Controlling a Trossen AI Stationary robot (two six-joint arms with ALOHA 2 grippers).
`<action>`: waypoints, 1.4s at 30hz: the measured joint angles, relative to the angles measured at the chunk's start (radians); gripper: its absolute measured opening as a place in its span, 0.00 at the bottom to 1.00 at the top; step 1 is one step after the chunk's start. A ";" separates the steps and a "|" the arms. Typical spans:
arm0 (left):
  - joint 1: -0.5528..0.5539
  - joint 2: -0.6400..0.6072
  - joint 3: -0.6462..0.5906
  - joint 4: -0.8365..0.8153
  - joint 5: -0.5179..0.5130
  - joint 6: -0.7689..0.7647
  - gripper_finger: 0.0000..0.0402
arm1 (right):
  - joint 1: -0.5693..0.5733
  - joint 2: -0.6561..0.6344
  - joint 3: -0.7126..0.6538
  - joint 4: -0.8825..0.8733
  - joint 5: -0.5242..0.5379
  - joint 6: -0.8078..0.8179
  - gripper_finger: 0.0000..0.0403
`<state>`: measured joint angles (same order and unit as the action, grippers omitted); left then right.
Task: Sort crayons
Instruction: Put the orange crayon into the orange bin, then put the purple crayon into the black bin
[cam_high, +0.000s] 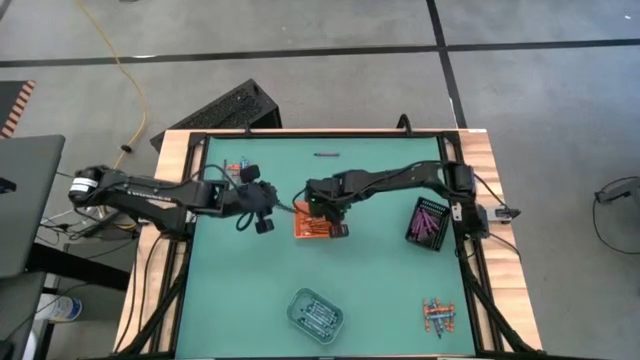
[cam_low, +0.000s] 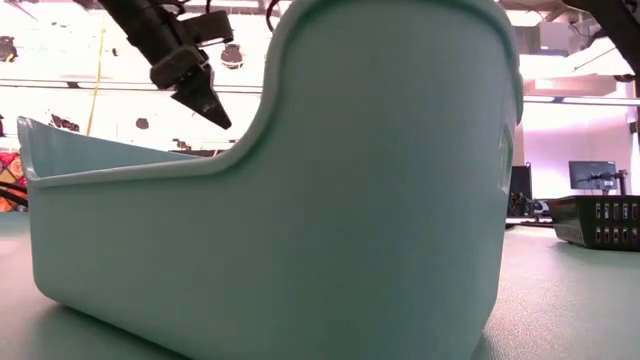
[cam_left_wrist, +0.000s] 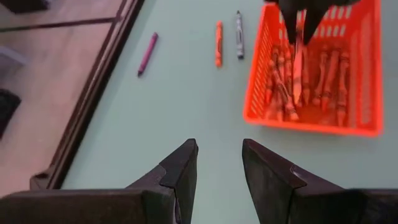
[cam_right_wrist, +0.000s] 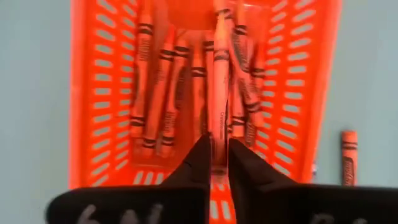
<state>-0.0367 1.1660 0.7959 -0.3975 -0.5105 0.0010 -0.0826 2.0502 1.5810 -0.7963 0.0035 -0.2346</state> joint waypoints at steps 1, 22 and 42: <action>0.021 0.000 0.000 0.019 0.023 0.026 0.29 | -0.002 -0.002 0.000 0.000 0.000 0.005 0.14; 0.645 0.357 0.231 0.193 0.609 0.434 0.29 | 0.215 -0.174 0.001 -0.294 0.307 0.291 0.42; 0.761 0.970 0.934 -0.205 0.778 0.578 0.29 | 0.588 -0.215 0.001 -0.665 0.579 0.829 0.35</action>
<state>0.7246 2.1356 1.7298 -0.6024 0.2676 0.5789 0.5055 1.8351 1.5818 -1.4609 0.5822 0.5948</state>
